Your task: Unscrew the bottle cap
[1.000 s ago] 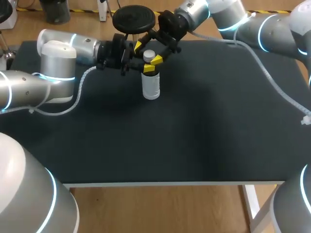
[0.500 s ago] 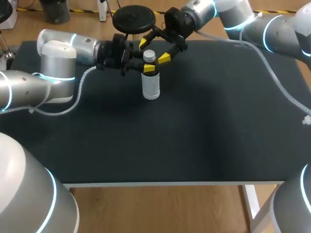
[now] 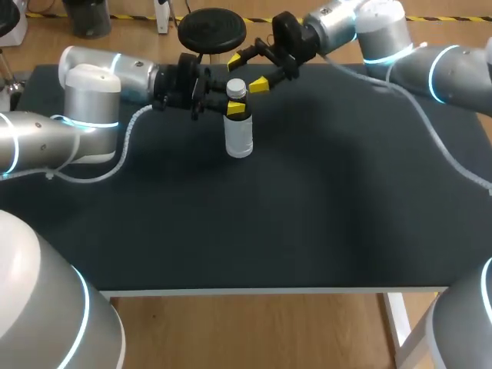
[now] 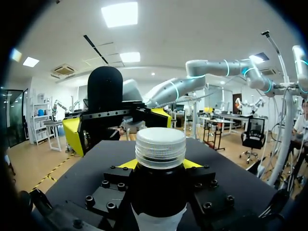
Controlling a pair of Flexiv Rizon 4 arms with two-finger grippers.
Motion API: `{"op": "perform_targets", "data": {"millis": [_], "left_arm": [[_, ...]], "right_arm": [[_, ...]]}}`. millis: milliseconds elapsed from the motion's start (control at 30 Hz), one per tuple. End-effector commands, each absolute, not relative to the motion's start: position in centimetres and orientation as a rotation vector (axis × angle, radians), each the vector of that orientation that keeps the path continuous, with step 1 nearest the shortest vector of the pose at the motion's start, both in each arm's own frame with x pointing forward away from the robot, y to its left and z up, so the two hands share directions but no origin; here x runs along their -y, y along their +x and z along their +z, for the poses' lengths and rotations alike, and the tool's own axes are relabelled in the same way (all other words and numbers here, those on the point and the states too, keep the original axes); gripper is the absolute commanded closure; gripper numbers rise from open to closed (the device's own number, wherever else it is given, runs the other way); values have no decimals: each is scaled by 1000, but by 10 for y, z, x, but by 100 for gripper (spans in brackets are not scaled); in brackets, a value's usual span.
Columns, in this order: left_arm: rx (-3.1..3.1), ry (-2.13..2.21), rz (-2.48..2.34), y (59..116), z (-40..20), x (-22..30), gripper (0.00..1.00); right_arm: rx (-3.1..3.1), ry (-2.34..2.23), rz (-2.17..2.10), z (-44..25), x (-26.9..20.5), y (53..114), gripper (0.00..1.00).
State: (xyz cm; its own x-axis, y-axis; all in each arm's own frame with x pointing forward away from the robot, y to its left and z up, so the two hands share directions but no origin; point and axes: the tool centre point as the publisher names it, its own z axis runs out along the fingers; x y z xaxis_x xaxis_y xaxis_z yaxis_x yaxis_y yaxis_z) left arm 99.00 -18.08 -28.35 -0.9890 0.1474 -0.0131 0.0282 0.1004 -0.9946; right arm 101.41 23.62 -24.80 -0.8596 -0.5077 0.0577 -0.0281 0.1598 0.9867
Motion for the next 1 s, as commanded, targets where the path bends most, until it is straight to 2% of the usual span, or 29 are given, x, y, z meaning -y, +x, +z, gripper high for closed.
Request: {"op": "perform_targets", "data": {"millis": [33,1000], "left_arm": [[2260,-184,2039,991,-284,181,100],[2260,-184,2039,991,-284,181,100]], "right_arm": [[2191,352,-1858,-244,-236,999,0],[2359,101,-2006,-246,-244,984,0]]}}
